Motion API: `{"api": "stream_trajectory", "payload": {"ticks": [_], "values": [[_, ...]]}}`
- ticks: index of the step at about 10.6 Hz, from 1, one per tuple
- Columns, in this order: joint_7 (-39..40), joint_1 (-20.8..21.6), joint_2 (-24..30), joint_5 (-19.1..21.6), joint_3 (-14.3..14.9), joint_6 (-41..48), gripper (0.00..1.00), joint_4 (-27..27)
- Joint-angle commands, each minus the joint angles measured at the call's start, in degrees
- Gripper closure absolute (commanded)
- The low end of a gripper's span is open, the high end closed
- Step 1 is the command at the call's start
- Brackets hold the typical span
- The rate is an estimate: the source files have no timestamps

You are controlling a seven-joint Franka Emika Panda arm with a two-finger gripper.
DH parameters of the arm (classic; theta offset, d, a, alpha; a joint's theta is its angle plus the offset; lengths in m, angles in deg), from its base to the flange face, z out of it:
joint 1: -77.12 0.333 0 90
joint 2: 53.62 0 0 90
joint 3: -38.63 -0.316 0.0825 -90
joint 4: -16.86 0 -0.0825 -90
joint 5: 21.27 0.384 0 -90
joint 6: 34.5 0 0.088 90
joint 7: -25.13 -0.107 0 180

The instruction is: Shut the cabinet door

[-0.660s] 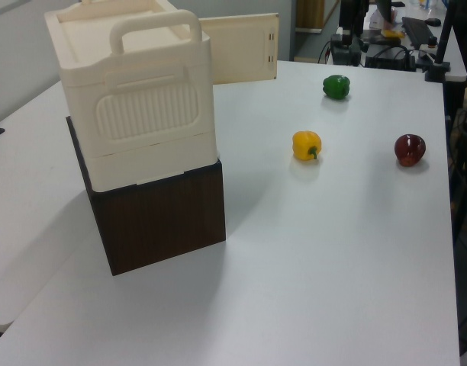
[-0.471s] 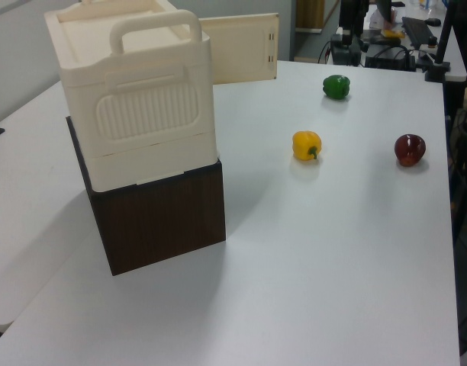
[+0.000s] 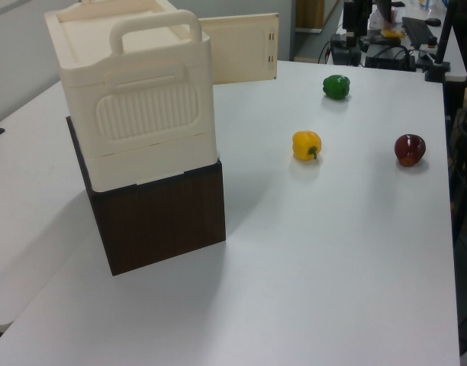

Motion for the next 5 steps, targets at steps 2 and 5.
{"api": "stream_trajectory", "payload": {"ticks": [2, 5], "values": [[-0.98, 0.61, 0.60, -1.31, -0.17, 1.41, 0.00, 0.08], [-0.98, 0.61, 0.69, -1.31, -0.17, 1.67, 0.00, 0.08]]}}
